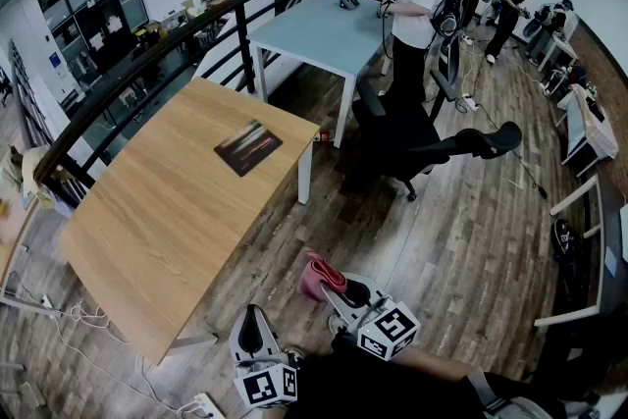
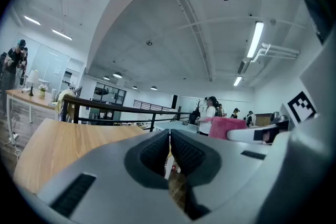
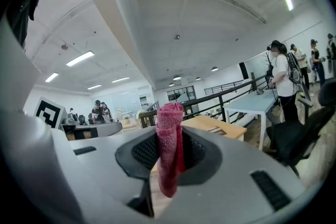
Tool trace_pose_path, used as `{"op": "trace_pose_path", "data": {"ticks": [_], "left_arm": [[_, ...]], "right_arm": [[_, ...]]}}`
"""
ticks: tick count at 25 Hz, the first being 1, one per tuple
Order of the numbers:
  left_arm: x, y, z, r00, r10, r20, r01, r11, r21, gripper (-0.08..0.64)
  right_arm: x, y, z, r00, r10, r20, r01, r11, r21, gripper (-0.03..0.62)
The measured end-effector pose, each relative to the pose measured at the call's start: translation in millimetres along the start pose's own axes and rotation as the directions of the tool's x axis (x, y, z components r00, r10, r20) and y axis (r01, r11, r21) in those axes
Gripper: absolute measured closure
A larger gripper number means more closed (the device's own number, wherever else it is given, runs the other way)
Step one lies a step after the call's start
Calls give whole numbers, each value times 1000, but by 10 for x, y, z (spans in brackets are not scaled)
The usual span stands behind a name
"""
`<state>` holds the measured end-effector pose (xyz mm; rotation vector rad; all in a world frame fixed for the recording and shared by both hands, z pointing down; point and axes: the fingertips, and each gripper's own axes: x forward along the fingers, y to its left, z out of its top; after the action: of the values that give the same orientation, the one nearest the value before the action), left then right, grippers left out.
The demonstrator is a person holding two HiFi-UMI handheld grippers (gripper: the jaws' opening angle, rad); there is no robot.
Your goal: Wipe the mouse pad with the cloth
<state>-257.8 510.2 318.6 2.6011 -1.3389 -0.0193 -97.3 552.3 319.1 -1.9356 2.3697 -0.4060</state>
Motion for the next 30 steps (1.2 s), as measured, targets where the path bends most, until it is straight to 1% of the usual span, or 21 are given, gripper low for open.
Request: {"op": "trace_pose_path", "data": {"ticks": [19,22,25,30], "left_arm": [[94,-148,-79,1000,-8,-13,8,1000,-8,534],[111,-192,-123,1000,-6,-20,6,1000,-11,534],[180,-250,-148,1000,-5,-26,5,1000,1,534],[329,-431,-127,999,16,-37,-16,1000,2,534]], "right_arm": [[-40,-127,-26,1000,4,5,-4,1000,11,518],[-63,-186,-14,1000,5,5,-5,1000,22,518],[-60,-281,-8,1000,12,4,-12,999,32,518],[-61,-493,43,1000,30,-5,-30,999,32,517]]}}
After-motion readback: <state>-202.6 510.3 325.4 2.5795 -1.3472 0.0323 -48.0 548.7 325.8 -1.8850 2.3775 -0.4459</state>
